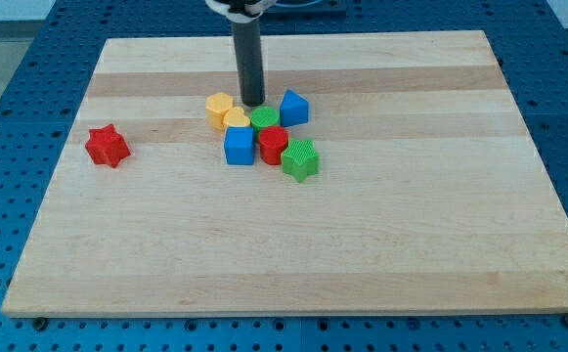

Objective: Slide yellow hexagon towards red star

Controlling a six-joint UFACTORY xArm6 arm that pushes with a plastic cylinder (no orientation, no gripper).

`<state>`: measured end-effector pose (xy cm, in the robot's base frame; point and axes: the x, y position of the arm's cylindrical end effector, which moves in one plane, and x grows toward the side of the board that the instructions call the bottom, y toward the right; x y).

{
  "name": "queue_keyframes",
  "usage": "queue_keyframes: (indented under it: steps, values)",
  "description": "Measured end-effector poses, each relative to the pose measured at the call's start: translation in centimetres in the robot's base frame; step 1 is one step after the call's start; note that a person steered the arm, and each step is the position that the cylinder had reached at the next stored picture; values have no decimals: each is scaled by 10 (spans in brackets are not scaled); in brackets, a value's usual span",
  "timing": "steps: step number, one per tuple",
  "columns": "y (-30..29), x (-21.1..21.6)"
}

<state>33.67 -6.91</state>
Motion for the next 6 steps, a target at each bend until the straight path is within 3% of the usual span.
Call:
queue_keyframes:
  steps: [3,6]
  values:
    - [-68,30]
    - [-55,71]
